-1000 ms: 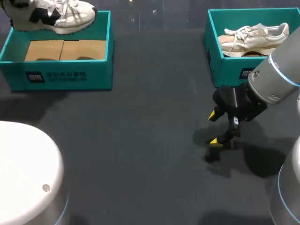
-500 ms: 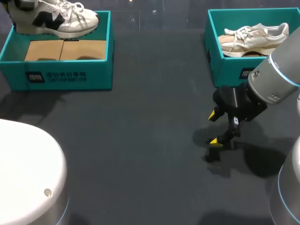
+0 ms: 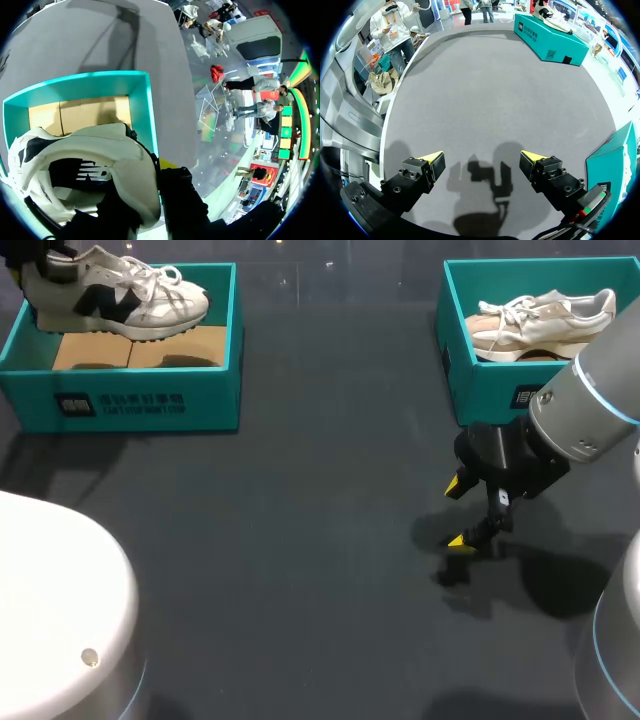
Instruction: Take the shoe out of the shoebox, open the shoe tongue, remove and reinsert the insole, then place the shoe into the shoebox
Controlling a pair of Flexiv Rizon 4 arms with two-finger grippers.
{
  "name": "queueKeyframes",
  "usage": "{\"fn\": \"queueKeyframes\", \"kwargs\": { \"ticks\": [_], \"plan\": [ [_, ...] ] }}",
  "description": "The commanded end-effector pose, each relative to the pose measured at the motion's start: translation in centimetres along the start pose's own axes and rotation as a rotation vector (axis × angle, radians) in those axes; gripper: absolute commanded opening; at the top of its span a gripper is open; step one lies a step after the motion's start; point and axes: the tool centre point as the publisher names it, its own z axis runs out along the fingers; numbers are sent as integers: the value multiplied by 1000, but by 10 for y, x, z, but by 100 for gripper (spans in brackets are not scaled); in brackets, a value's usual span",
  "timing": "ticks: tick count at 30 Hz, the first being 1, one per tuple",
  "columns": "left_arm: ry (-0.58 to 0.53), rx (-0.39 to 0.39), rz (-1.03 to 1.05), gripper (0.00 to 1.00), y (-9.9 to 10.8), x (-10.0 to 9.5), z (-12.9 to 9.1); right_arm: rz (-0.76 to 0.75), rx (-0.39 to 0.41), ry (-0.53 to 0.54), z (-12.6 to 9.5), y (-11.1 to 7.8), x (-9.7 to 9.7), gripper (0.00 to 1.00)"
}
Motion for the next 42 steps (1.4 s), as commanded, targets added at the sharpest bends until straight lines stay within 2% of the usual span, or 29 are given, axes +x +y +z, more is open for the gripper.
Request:
{"fn": "queueKeyframes", "kwargs": {
  "ticks": [1,7,22,32,42],
  "plan": [
    [8,40,0,0,10,-9,10,0,1,-3,1,0,1,100],
    [16,81,17,0,-2,-15,20,0,1,-3,1,0,1,100],
    [16,81,17,0,-2,-15,20,0,1,-3,1,0,1,100],
    [-2,96,39,0,-17,-31,53,0,1,-3,1,0,1,100],
    [-41,94,86,0,-37,-38,65,0,1,-3,1,0,1,100]
  ]
}}
